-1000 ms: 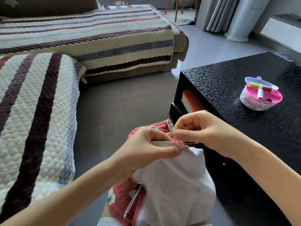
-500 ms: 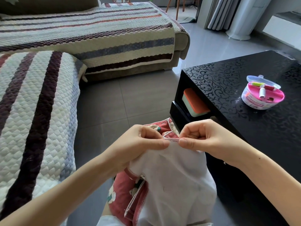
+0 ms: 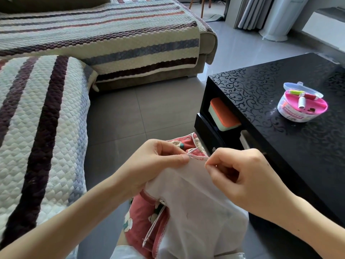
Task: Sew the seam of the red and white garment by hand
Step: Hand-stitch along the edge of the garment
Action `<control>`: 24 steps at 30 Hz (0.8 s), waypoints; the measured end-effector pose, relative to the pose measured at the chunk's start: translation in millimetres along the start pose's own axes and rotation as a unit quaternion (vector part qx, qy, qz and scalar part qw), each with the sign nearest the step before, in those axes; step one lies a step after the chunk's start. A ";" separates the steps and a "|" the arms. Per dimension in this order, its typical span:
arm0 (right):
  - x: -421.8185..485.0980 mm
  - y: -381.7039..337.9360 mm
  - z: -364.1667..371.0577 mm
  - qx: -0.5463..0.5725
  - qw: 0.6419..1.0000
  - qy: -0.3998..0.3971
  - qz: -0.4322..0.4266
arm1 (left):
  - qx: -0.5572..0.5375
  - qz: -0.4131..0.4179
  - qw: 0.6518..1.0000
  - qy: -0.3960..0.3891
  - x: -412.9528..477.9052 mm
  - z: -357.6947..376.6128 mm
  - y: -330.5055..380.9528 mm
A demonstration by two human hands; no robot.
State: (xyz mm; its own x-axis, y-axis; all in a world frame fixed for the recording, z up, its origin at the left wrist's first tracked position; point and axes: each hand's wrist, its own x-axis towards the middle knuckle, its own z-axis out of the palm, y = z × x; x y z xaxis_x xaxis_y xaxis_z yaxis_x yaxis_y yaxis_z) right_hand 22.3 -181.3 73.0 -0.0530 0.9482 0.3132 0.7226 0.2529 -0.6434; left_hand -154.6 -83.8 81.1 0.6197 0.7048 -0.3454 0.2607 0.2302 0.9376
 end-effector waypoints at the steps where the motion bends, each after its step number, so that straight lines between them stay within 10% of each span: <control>1: 0.2 0.0 0.9 -0.005 1.000 0.003 -0.001 | -0.001 0.003 1.000 0.002 0.0 0.3 0.1; 24: 4.3 -5.1 0.3 -0.063 0.998 -0.019 0.018 | 0.122 0.120 0.985 0.033 0.3 -0.1 -6.2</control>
State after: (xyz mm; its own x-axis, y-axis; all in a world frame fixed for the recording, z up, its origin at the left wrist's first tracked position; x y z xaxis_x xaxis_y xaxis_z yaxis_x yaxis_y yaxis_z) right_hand 18.2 -178.4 77.5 -0.0507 0.9633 0.2635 0.8052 0.1955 -0.5598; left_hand -156.2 -84.9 75.1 0.6378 0.7631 -0.1044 0.2873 -0.1100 0.9515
